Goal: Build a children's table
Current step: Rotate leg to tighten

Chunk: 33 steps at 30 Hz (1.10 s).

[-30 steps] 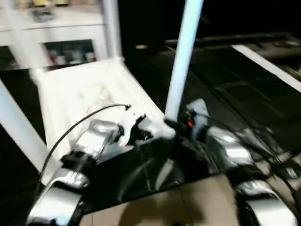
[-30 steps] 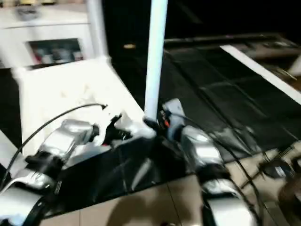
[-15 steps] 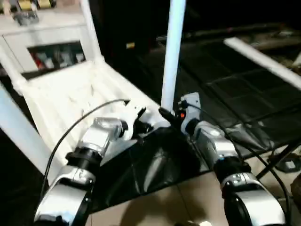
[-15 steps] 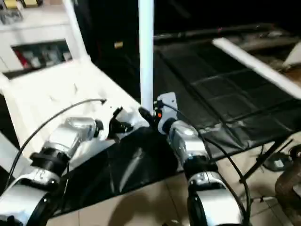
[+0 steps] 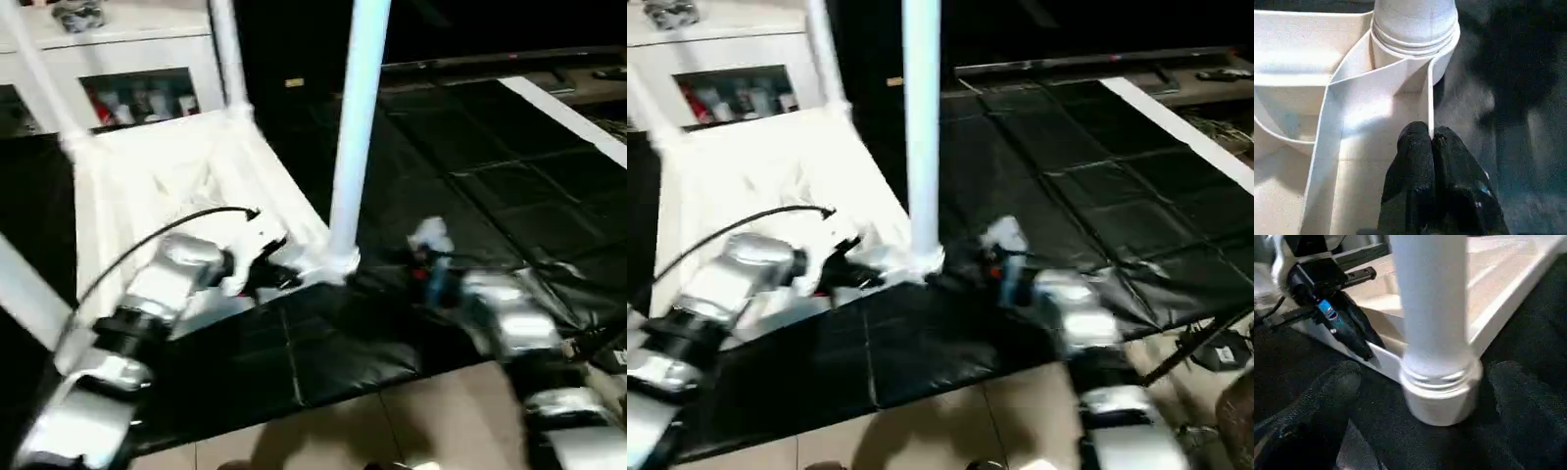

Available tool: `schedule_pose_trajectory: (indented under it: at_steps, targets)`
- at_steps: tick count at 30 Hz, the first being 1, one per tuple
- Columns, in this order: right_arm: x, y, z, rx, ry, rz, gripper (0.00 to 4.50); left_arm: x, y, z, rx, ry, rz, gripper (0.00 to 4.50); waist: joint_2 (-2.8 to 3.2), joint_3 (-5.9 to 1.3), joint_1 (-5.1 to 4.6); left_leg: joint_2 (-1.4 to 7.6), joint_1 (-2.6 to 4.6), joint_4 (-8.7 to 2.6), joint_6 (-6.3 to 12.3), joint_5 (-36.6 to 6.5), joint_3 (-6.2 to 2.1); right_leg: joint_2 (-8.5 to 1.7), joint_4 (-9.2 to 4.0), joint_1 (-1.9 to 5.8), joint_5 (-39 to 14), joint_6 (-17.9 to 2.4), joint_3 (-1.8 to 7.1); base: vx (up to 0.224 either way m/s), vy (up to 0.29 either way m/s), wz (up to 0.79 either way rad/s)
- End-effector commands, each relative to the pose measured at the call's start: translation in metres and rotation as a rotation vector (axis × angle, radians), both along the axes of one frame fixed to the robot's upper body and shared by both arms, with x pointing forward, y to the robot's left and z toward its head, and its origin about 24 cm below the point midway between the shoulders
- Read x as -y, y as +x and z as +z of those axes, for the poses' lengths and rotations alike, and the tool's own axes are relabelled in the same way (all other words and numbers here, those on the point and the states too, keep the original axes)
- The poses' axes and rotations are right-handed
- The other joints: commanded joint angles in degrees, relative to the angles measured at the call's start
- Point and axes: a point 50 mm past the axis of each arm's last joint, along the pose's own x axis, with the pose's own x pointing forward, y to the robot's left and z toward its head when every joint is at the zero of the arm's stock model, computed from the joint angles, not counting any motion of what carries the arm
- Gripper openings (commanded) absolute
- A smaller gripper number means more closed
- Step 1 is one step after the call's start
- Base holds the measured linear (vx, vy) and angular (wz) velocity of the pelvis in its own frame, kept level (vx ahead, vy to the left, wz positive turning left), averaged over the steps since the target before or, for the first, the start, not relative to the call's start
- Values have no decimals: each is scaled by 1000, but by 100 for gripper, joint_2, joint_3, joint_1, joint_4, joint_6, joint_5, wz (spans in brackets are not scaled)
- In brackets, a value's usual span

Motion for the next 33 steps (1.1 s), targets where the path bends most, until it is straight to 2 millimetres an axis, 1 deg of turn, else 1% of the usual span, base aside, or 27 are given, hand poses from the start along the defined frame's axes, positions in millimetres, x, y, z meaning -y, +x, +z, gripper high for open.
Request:
schedule_pose_trajectory:
  at_steps: [1, 2, 3, 4, 5, 6, 7, 8, 9, 10, 11, 12, 13, 14, 16, 17, 18, 20, 22, 23, 26, 27, 28, 31, 32, 33]
  targets:
    - [-6, 1, 10, 45, -48, 123, 448, 7, -11, 0, -12, 17, -211, 0, -24, -488, 26, -122, -57, -294, 518, -806, 216, -234, -456, 457, -1697, -944, 302, 0, 0, 0]
    - [-6, 0, 12, 46, -53, 148, 448, 7, -12, 0, -22, 17, -231, 0, -24, -493, 44, -110, -46, -298, 518, -824, 219, -231, -446, 451, -1688, -966, 303, 0, 0, 0]
    - [-7, -1, 13, 46, -66, 197, 448, 7, -15, -1, -40, 22, -273, 0, -46, -488, 65, -100, -40, -293, 514, -822, 230, -228, -438, 438, -1634, -993, 312, 0, 0, 0]
    - [-7, -1, 13, 46, -67, 201, 448, 7, -16, -1, -41, 23, -276, 0, -29, -492, 99, -89, -17, -291, 513, -830, 240, -228, -423, 424, -1592, -1043, 325, 0, 0, 0]
    - [-7, -2, 14, 50, -82, 239, 448, 8, -19, -1, -57, 28, -319, 0, -27, -487, 119, -80, -13, -296, 513, -840, 245, -232, -425, 421, -1599, -1051, 331, 0, 0, 0]
    - [-7, -3, 15, 48, -90, 276, 448, 8, -22, -1, -75, 30, -353, 0, -43, -490, 157, -60, 16, -304, 502, -905, 254, -238, -409, 403, -1628, -1077, 343, 0, 0, 0]
    - [-8, -5, 14, 36, -104, 339, 448, 10, -25, -2, -80, 30, -409, 0, -64, -483, 160, -56, 28, -306, 502, -928, 266, -231, -410, 387, -1633, -1088, 355, 0, 0, 0]
    - [-8, -5, 14, 35, -105, 342, 448, 11, -26, -2, -80, 30, -412, 0, -60, -479, 181, -48, 57, -307, 499, -1000, 281, -222, -400, 362, -1630, -1138, 380, 0, 0, 0]
    - [-9, -6, 14, 27, -107, 361, 448, 12, -26, -2, -78, 31, -430, 0, -71, -479, 193, -40, 76, -308, 479, -1032, 298, -217, -386, 342, -1558, -1192, 426, 0, 0, 0]
    - [-12, -6, 12, 3, -101, 391, 448, 14, -27, -2, -69, 31, -455, 0, -59, -494, 204, -36, 92, -308, 470, -1040, 305, -209, -348, 337, -1375, -1288, 450, 0, 0, 0]
    - [-12, -6, 12, 0, -100, 394, 431, 15, -27, -2, -67, 30, -458, 0, -70, -498, 197, -36, 70, -308, 479, -1026, 306, -208, -331, 351, -1285, -1316, 456, 0, 0, 0]
    - [-13, -6, 12, -7, -97, 403, 431, 16, -27, -2, -63, 29, -464, 0, -75, -498, 206, -38, 38, -308, 483, -991, 303, -210, -306, 371, -1195, -1319, 461, 0, 0, 0]
    - [-15, -6, 11, -20, -92, 418, 421, 18, -27, -1, -58, 29, -473, 0, -79, -494, 203, -41, 25, -309, 481, -1017, 302, -214, -301, 377, -1222, -1308, 462, 0, 0, 0]
    - [-18, -7, 10, -34, -85, 436, 411, 19, -27, -1, -54, 33, -484, 0, -79, -489, 202, -48, 12, -312, 461, -1071, 298, -225, -313, 389, -1352, -1254, 465, 0, 0, 0]
    - [-20, -7, 10, -49, -77, 457, 403, 21, -27, -1, -49, 40, -492, 0, -83, -480, 210, -54, 24, -312, 428, -1184, 306, -238, -348, 381, -1601, -1151, 483, 0, 0, 0]
    - [-21, -8, 9, -55, -75, 469, 390, 21, -27, -1, -45, 43, -494, 0, -89, -485, 212, -55, 22, -312, 422, -1159, 305, -242, -348, 385, -1603, -1139, 488, 0, 0, 0]
    - [-21, -8, 9, -58, -75, 476, 379, 22, -26, -1, -43, 45, -494, 0, -109, -484, 212, -61, 10, -311, 422, -1106, 307, -237, -345, 392, -1605, -1110, 494, 0, 0, 0]
    - [-23, -11, 8, -86, -67, 515, 373, 22, -26, -1, -38, 48, -498, 0, -115, -483, 215, -70, -2, -309, 428, -1067, 309, -238, -350, 398, -1685, -1055, 500, 0, 0, 0]
    - [-24, -13, 7, -109, -62, 543, 347, 22, -26, -1, -36, 49, -503, 0, -116, -488, 220, -73, -13, -305, 436, -1004, 307, -236, -352, 402, -1734, -1003, 499, 0, 0, 0]
    - [-24, -13, 7, -114, -62, 548, 347, 23, -26, -1, -36, 48, -505, 0, -116, -491, 221, -72, -14, -302, 439, -988, 308, -235, -349, 400, -1716, -1002, 500, 0, 0, 0]
    - [-24, -13, 6, -133, -61, 556, 328, 24, -26, -2, -34, 48, -509, 0, -110, -501, 224, -70, -8, -294, 437, -909, 311, -229, -331, 390, -1563, -1063, 508, 0, 0, 0]
    - [-24, -12, 6, -136, -61, 557, 316, 24, -26, -2, -34, 48, -509, 0, -109, -501, 221, -68, -12, -291, 442, -900, 311, -227, -319, 390, -1495, -1101, 510, 0, 0, 0]
    - [-24, -12, 6, -144, -61, 559, 295, 24, -26, -2, -35, 48, -508, 0, -108, -505, 224, -67, -20, -288, 450, -874, 309, -225, -304, 398, -1421, -1122, 511, 0, 0, 0]
    - [-23, -12, 5, -150, -62, 558, 274, 24, -26, -3, -37, 46, -504, 0, -108, -510, 228, -69, -20, -285, 457, -840, 311, -221, -291, 402, -1327, -1158, 512, 0, 0, 0]
    - [-23, -13, 5, -154, -61, 559, 274, 24, -26, -4, -39, 45, -502, 0, -107, -505, 230, -68, -19, -287, 454, -852, 312, -220, -294, 398, -1341, -1152, 512, 0, 0, 0]
    - [-23, -13, 5, -156, -60, 559, 262, 24, -26, -4, -40, 45, -500, 0, -108, -501, 228, -73, -21, -288, 445, -882, 314, -223, -303, 403, -1395, -1135, 512, 0, 0, 0]
